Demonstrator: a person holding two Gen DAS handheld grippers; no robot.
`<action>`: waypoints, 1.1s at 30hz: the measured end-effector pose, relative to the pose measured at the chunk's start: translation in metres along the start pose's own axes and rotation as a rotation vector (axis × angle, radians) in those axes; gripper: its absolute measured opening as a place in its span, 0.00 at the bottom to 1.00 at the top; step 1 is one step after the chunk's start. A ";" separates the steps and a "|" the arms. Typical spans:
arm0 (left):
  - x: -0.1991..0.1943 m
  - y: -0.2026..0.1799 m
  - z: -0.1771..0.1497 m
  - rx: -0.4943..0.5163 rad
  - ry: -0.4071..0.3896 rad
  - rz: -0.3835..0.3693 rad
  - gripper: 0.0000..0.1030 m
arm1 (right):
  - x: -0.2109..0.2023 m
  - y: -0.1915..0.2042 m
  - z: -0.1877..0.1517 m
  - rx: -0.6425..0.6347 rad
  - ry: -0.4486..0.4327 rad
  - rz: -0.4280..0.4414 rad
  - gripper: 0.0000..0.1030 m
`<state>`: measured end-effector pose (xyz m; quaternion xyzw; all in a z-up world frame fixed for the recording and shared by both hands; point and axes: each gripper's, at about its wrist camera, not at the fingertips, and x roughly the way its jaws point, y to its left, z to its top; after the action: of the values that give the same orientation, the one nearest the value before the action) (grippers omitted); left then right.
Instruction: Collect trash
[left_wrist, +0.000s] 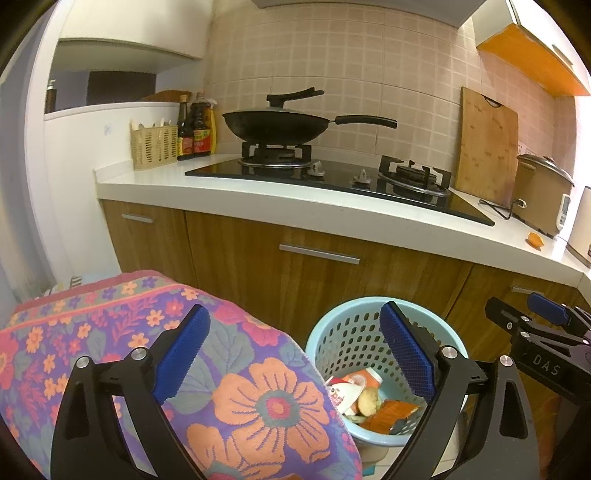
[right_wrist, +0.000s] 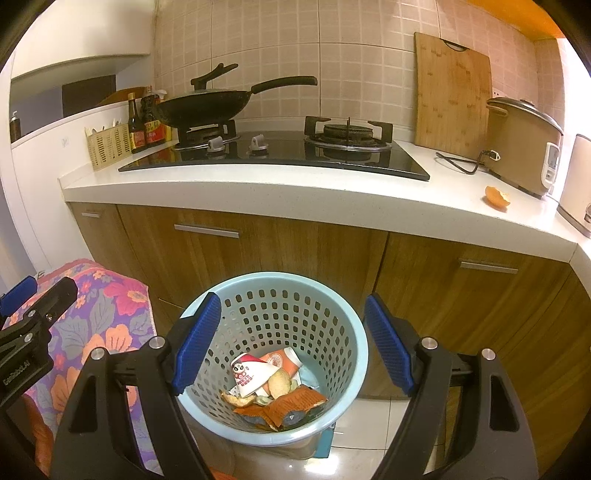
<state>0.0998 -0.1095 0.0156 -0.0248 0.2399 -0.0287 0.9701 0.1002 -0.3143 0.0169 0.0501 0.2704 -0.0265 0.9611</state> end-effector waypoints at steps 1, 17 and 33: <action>0.000 0.000 0.000 0.001 0.000 0.000 0.88 | 0.000 0.000 0.000 0.000 -0.001 0.000 0.74; 0.000 0.001 -0.001 -0.007 0.003 -0.005 0.89 | -0.003 0.000 -0.001 -0.004 -0.023 -0.003 0.74; -0.001 -0.001 0.000 -0.005 -0.003 -0.001 0.89 | -0.005 -0.002 0.000 -0.002 -0.036 -0.010 0.74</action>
<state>0.0984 -0.1102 0.0158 -0.0273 0.2382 -0.0285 0.9704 0.0962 -0.3164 0.0194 0.0471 0.2533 -0.0321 0.9657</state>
